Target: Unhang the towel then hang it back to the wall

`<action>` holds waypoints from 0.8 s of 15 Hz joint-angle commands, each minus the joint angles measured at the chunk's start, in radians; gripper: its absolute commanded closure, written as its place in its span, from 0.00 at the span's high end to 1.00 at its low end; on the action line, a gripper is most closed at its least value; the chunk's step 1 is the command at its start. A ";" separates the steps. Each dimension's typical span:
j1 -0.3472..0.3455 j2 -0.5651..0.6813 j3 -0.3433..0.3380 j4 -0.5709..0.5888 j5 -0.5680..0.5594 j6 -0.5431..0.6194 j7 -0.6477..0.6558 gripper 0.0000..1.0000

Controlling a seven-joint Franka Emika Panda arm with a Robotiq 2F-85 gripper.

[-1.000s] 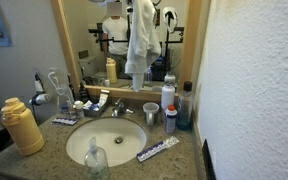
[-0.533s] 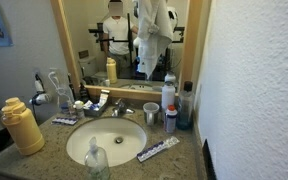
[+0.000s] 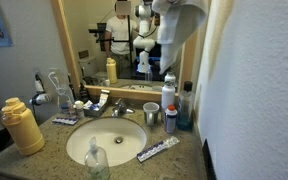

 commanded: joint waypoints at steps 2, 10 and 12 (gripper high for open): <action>-0.060 0.010 -0.026 0.043 -0.055 -0.001 0.007 0.01; -0.131 0.021 -0.117 0.098 -0.077 0.059 0.026 0.01; -0.143 0.015 -0.134 0.094 -0.083 0.074 0.037 0.01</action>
